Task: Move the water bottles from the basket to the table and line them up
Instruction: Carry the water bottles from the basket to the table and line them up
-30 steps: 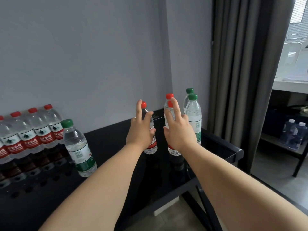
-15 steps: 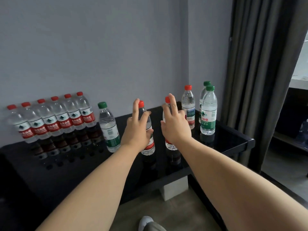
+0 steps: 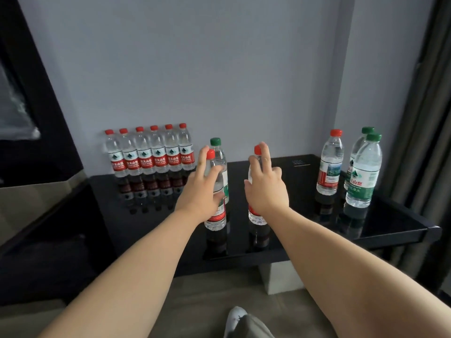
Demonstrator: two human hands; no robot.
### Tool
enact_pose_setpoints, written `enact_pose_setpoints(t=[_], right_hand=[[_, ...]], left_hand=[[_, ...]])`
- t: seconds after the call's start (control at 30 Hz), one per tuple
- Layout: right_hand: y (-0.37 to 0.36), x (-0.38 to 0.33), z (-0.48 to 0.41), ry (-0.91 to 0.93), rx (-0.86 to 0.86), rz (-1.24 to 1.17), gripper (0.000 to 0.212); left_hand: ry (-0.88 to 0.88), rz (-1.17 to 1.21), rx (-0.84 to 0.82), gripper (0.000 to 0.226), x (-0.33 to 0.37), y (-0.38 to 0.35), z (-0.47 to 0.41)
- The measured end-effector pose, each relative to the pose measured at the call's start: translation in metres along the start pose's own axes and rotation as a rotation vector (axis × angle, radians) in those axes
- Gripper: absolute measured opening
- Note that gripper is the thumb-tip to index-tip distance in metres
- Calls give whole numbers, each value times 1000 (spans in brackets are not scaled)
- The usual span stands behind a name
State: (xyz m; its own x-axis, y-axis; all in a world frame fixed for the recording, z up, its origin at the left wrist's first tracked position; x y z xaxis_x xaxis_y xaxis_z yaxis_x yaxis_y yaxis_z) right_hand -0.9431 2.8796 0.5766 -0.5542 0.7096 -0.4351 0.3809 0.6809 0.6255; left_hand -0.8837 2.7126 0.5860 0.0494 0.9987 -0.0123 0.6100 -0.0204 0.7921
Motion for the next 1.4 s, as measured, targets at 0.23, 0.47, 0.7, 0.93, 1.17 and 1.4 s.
enact_pose_setpoints(t=[0.23, 0.47, 0.7, 0.93, 1.17, 1.4], right_hand=[[-11, -20, 3, 39, -14, -64, 60], [-17, -25, 5, 81, -5, -87, 64], [-17, -25, 3, 94, -18, -35, 65], [-10, -24, -5, 174, -33, 114, 55], [0, -32, -17, 194, -65, 392, 62], [10, -45, -26, 108, -191, 442, 65]], left_hand=[[3, -6, 10, 64, -32, 10, 12], [-10, -20, 33, 65, -36, 10, 13], [-8, -116, 27, 69, -39, 12, 8], [-3, -232, 149, 59, -35, 17, 2], [84, -368, 237, 63, -32, 18, -10], [78, -355, 110, 64, -45, 20, -18]])
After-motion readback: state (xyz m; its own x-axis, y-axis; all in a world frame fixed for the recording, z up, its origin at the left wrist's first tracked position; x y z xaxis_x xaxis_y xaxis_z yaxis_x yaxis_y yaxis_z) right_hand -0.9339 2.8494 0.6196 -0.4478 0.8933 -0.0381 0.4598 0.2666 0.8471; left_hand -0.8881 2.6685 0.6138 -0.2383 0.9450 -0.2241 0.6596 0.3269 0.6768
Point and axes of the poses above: each hand's wrist, its own z-axis away from the middle knuckle, its own y-axis out of the back of the hand, x = y × z, the point moved 3 cm from there along -z, towards the middle knuckle, and after that the axes turned 14 degrees about -z, right-handed, at the moved point
